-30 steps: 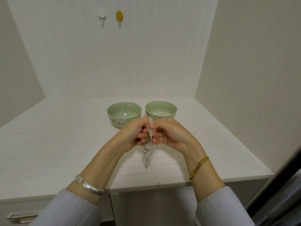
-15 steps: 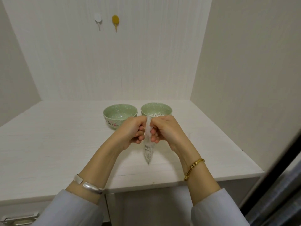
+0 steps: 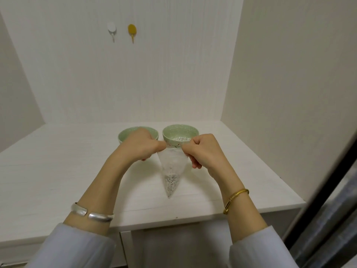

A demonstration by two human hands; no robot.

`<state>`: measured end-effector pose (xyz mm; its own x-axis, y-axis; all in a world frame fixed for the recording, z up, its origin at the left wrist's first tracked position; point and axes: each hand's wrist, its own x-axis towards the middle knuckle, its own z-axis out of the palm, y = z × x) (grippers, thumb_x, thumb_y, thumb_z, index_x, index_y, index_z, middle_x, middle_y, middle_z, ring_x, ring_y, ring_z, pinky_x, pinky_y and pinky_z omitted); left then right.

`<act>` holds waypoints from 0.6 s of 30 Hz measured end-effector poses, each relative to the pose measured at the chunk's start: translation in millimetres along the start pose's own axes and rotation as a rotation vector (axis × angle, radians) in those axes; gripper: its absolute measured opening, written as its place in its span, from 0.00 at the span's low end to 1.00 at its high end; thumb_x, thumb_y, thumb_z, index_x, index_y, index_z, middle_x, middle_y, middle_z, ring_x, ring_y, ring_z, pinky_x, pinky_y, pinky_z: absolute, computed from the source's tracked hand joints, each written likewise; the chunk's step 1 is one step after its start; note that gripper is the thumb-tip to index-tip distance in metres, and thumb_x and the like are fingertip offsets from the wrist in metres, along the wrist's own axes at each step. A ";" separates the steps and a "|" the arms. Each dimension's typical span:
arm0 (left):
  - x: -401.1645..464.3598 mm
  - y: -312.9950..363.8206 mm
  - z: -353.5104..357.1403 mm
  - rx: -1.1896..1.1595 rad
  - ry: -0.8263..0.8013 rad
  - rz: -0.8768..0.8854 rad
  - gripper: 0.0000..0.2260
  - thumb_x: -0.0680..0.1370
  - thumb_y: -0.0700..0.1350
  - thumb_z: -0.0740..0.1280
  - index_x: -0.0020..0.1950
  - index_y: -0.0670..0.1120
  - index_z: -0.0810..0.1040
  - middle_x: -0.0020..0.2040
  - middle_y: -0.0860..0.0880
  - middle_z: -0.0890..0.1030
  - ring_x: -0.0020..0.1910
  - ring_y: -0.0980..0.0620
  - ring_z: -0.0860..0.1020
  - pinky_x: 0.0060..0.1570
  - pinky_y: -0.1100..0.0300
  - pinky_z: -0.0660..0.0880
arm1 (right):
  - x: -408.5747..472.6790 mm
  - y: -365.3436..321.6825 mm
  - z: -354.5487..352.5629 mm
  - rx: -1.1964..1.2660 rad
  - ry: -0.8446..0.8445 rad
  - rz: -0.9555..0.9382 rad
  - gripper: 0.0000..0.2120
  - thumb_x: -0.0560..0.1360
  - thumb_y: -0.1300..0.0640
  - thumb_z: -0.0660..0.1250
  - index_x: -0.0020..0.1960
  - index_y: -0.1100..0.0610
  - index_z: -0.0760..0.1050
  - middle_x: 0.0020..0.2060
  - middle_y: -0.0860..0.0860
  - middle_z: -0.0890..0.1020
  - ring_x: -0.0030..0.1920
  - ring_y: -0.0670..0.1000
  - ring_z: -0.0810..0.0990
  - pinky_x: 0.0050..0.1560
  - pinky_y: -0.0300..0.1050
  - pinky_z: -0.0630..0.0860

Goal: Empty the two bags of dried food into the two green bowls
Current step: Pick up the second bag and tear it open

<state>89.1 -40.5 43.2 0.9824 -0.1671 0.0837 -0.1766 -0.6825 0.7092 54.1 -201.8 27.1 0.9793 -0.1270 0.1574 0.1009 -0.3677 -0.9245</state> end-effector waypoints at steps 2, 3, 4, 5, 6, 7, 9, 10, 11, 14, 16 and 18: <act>-2.7 5.5 -0.1 0.082 0.014 0.043 0.18 0.66 0.43 0.65 0.21 0.46 0.58 0.13 0.54 0.59 0.17 0.53 0.59 0.27 0.62 0.57 | -1.4 0.9 -1.2 0.012 0.014 -0.010 0.11 0.64 0.67 0.63 0.26 0.59 0.64 0.18 0.50 0.68 0.17 0.48 0.68 0.23 0.36 0.63; -4.5 9.8 -1.4 0.117 0.037 0.074 0.19 0.66 0.43 0.66 0.21 0.47 0.57 0.14 0.54 0.58 0.19 0.52 0.58 0.27 0.61 0.56 | -3.0 -0.2 -1.9 0.028 0.020 -0.022 0.12 0.64 0.67 0.63 0.26 0.59 0.63 0.18 0.51 0.67 0.17 0.47 0.68 0.23 0.37 0.63; -5.0 14.8 -3.1 0.148 0.062 0.102 0.20 0.67 0.43 0.66 0.21 0.47 0.56 0.16 0.54 0.57 0.21 0.51 0.58 0.28 0.60 0.55 | -4.2 -1.6 -2.9 0.046 0.016 -0.039 0.12 0.64 0.67 0.62 0.26 0.59 0.63 0.18 0.50 0.67 0.17 0.46 0.68 0.24 0.37 0.63; -3.3 19.2 -5.3 0.180 0.087 0.121 0.21 0.67 0.44 0.66 0.22 0.47 0.56 0.18 0.53 0.57 0.23 0.50 0.57 0.28 0.59 0.55 | -4.7 -2.6 -3.2 0.059 0.001 -0.055 0.13 0.65 0.67 0.62 0.26 0.58 0.63 0.18 0.50 0.67 0.17 0.45 0.68 0.24 0.37 0.63; -1.8 21.9 -8.0 0.212 0.105 0.131 0.21 0.66 0.45 0.66 0.22 0.47 0.55 0.20 0.52 0.57 0.24 0.49 0.57 0.28 0.59 0.55 | -6.0 -3.7 -2.5 0.064 -0.021 -0.064 0.13 0.65 0.67 0.62 0.25 0.58 0.63 0.17 0.49 0.67 0.17 0.45 0.68 0.23 0.37 0.63; -1.5 24.5 -10.3 0.226 0.110 0.138 0.20 0.66 0.45 0.66 0.22 0.48 0.55 0.21 0.51 0.56 0.25 0.49 0.57 0.29 0.58 0.55 | -8.2 -5.3 -1.2 0.069 -0.035 -0.067 0.13 0.66 0.67 0.62 0.25 0.58 0.63 0.16 0.48 0.68 0.17 0.45 0.68 0.23 0.37 0.63; -0.9 28.6 -11.5 0.183 0.103 0.173 0.21 0.66 0.44 0.65 0.22 0.48 0.54 0.21 0.52 0.55 0.25 0.49 0.56 0.30 0.56 0.55 | -9.8 -7.4 -0.3 0.114 -0.019 -0.073 0.13 0.67 0.67 0.62 0.25 0.58 0.65 0.16 0.47 0.69 0.17 0.46 0.68 0.22 0.36 0.64; -0.9 29.7 -11.1 0.164 0.107 0.193 0.21 0.66 0.44 0.65 0.22 0.49 0.54 0.21 0.52 0.55 0.24 0.49 0.55 0.30 0.55 0.55 | -9.6 -7.9 -0.4 0.168 -0.005 -0.070 0.13 0.68 0.67 0.62 0.26 0.59 0.66 0.17 0.48 0.70 0.17 0.46 0.68 0.22 0.37 0.64; -0.9 31.2 -10.4 0.151 0.120 0.207 0.21 0.66 0.44 0.64 0.22 0.49 0.54 0.21 0.52 0.54 0.24 0.50 0.55 0.30 0.55 0.55 | -8.8 -7.2 -0.7 0.243 0.012 -0.051 0.13 0.69 0.66 0.62 0.27 0.59 0.67 0.18 0.49 0.70 0.18 0.47 0.68 0.21 0.37 0.64; -1.8 34.6 -6.5 0.100 0.176 0.235 0.20 0.67 0.43 0.63 0.22 0.48 0.54 0.19 0.54 0.54 0.23 0.51 0.54 0.28 0.58 0.53 | 5.2 8.0 7.3 0.552 0.090 0.122 0.15 0.74 0.60 0.59 0.29 0.57 0.66 0.21 0.50 0.70 0.19 0.49 0.69 0.22 0.38 0.64; -0.3 36.3 -3.4 0.042 0.202 0.243 0.20 0.68 0.43 0.63 0.22 0.48 0.54 0.17 0.53 0.54 0.22 0.53 0.54 0.28 0.59 0.53 | 12.7 24.6 22.3 0.725 0.108 0.313 0.11 0.75 0.58 0.58 0.35 0.57 0.68 0.27 0.52 0.71 0.24 0.50 0.71 0.26 0.41 0.67; 0.5 39.1 -0.6 -0.029 0.226 0.258 0.19 0.68 0.42 0.62 0.22 0.47 0.54 0.18 0.54 0.55 0.21 0.53 0.53 0.28 0.59 0.53 | 12.2 35.2 40.4 0.898 0.014 0.519 0.10 0.76 0.52 0.60 0.45 0.60 0.70 0.36 0.55 0.73 0.32 0.53 0.74 0.35 0.46 0.71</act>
<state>82.6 -66.9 71.4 0.8949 -0.1676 0.4136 -0.4225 -0.6169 0.6640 76.8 -179.1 -17.6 0.9382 -0.0870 -0.3351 -0.2332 0.5567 -0.7973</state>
